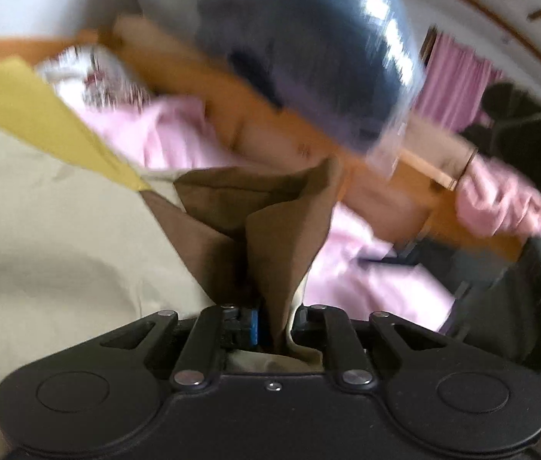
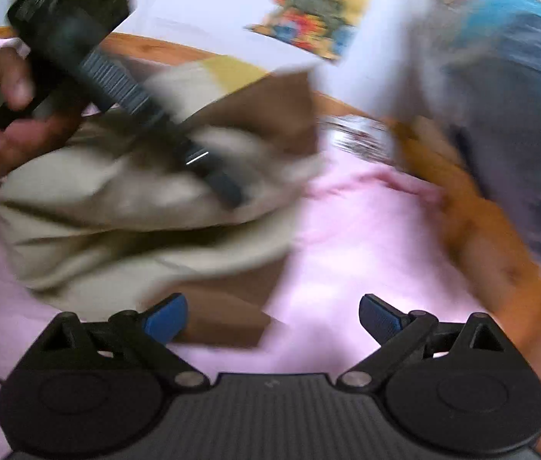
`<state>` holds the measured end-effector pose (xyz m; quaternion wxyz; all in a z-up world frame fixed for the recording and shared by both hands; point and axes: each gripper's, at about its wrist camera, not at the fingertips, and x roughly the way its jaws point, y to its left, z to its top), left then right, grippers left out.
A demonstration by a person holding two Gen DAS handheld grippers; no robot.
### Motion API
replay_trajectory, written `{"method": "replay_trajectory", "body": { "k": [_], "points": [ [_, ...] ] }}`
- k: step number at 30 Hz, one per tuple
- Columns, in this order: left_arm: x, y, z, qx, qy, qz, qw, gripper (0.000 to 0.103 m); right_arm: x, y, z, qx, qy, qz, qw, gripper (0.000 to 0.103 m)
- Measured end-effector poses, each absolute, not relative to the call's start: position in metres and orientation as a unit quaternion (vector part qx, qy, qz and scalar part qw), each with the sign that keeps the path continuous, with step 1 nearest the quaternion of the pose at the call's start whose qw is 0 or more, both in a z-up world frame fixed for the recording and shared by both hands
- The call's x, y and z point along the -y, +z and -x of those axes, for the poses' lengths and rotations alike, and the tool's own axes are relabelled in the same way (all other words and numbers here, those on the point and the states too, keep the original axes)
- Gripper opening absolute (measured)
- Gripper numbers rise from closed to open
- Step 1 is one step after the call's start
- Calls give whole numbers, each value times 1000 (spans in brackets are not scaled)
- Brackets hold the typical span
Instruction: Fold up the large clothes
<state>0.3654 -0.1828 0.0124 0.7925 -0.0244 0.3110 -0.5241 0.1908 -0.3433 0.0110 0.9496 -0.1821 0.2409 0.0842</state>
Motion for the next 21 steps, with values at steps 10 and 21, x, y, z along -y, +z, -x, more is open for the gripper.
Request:
{"method": "replay_trajectory", "body": {
  "k": [10, 21],
  "points": [
    [196, -13, -369, -333, -517, 9, 789, 31, 395, 30, -207, -216, -29, 65, 974, 100],
    [129, 19, -297, -171, -501, 87, 844, 83, 370, 85, -262, -114, 7, 38, 993, 103]
  ]
}}
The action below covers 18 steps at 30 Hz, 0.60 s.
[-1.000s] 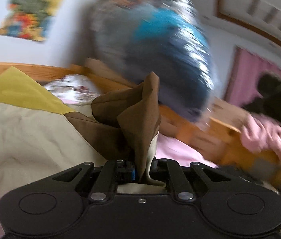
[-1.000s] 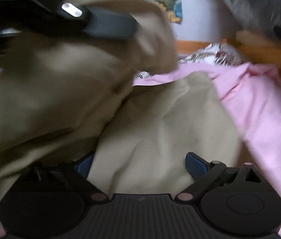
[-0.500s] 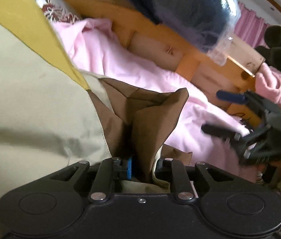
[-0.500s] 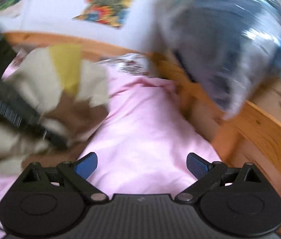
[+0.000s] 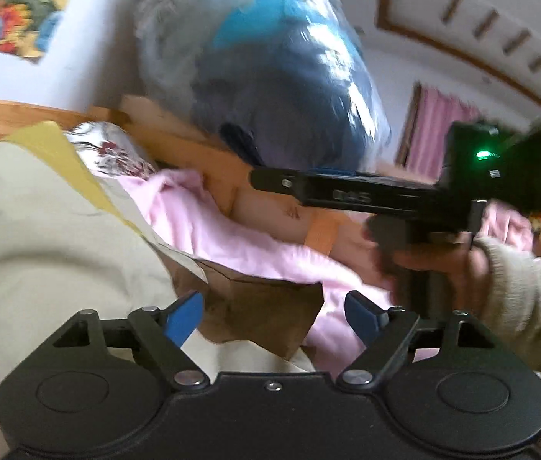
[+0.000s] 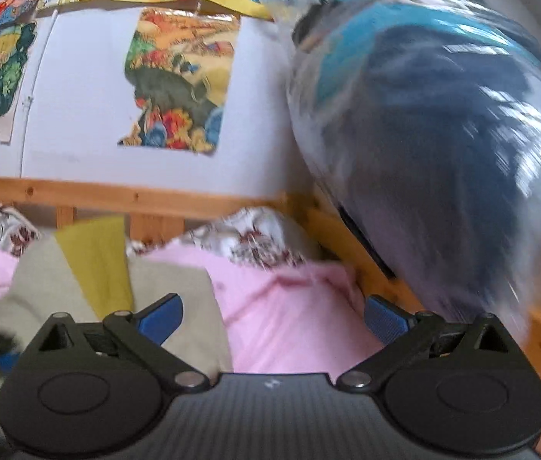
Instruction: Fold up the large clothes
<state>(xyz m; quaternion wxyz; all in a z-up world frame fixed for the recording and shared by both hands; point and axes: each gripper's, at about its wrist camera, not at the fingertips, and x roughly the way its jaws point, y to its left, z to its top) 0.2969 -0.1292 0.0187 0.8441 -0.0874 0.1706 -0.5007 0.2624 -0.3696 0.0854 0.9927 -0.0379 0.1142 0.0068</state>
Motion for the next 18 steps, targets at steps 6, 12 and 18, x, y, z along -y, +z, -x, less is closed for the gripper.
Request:
{"method": "replay_trajectory", "body": {
  "k": [6, 12, 18],
  "points": [
    [72, 45, -281, -121, -345, 170, 915, 100, 338, 96, -291, -112, 57, 46, 991, 103],
    [61, 53, -339, -129, -111, 196, 966, 102, 283, 69, -314, -114, 82, 68, 988, 103],
    [82, 28, -402, -194, -30, 130, 972, 102, 247, 29, -322, -113, 2, 156, 981, 103]
  ]
}}
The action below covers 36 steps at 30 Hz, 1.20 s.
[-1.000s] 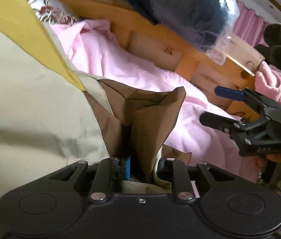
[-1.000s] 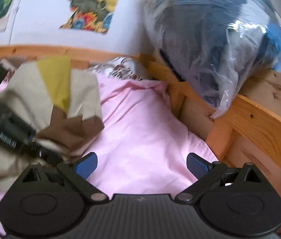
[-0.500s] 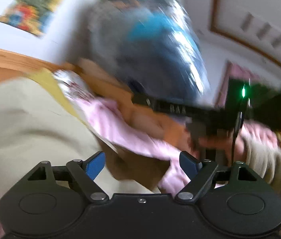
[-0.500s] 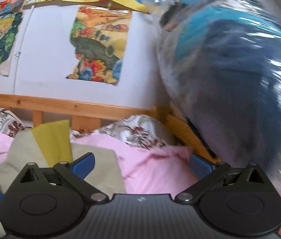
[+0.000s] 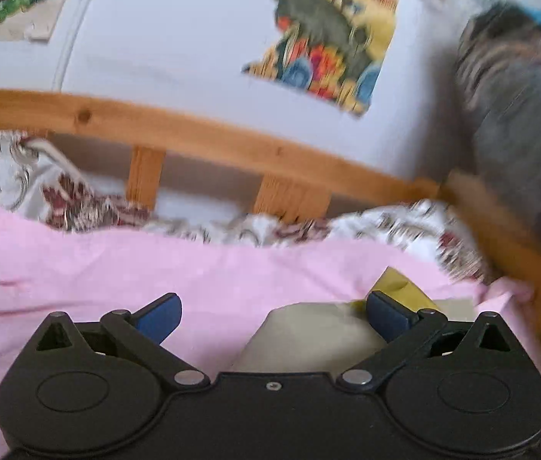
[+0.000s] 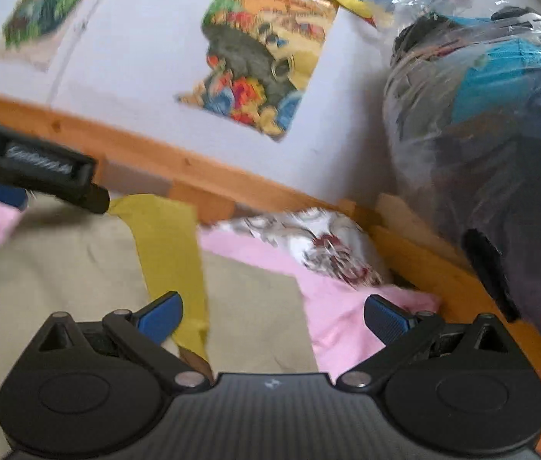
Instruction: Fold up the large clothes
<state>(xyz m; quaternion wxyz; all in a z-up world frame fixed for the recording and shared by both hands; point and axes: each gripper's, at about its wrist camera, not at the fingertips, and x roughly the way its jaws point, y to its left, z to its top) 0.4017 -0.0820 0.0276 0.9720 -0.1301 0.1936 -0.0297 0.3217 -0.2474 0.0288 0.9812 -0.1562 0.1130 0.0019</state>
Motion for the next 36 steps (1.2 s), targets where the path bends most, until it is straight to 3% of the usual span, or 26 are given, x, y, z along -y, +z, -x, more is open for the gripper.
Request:
{"method": "replay_trajectory", "body": {
  "k": [9, 18, 26, 30, 36],
  "points": [
    [109, -8, -436, -263, -35, 135, 955, 102, 263, -33, -329, -152, -40, 109, 981, 103],
    [104, -18, -445, -285, -53, 164, 943, 102, 274, -42, -339, -178, -37, 90, 979, 103],
    [75, 28, -399, -251, -57, 175, 950, 102, 281, -14, -333, -175, -20, 79, 981, 103],
    [40, 45, -362, -235, -19, 195, 952, 102, 266, 30, -307, -111, -10, 79, 991, 103],
    [-7, 35, -332, -247, 48, 208, 945, 102, 205, 41, -315, -86, 68, 166, 980, 103]
  ]
}}
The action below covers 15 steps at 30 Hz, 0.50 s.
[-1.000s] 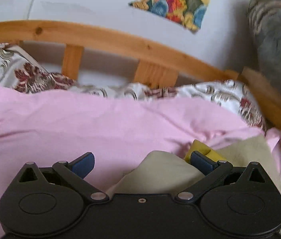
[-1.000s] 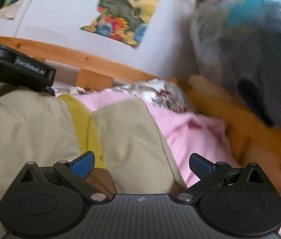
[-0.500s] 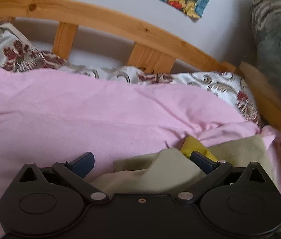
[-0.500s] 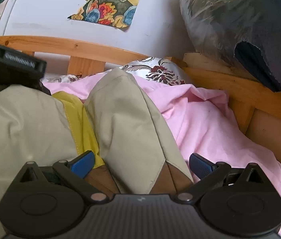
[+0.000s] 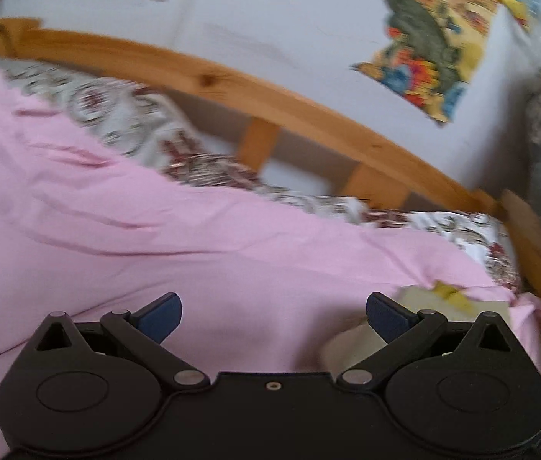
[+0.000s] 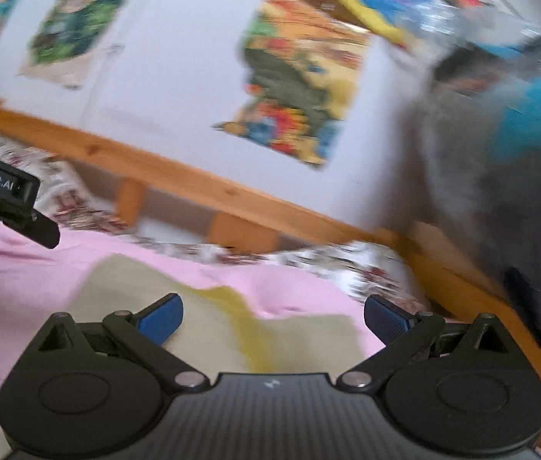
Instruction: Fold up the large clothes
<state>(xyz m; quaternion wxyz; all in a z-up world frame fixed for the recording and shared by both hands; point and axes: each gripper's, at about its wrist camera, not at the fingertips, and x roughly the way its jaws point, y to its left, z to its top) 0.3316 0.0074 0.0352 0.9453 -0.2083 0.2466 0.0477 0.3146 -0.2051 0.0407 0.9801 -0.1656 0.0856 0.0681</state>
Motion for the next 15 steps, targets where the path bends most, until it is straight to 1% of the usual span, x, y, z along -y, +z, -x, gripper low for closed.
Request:
{"method": "replay_trajectory", "body": {
  "k": [3, 6, 12, 15],
  "points": [
    [-25, 26, -323, -257, 61, 220, 939, 102, 188, 17, -323, -85, 50, 206, 974, 103],
    [-36, 17, -321, -271, 65, 222, 934, 102, 189, -6, -327, -89, 31, 185, 978, 103],
    [-39, 5, -321, -288, 48, 210, 933, 102, 177, -32, -320, -59, 2, 207, 977, 103],
    [-35, 5, -318, -291, 41, 206, 933, 102, 178, -37, -328, -75, 7, 200, 977, 103]
  ]
}}
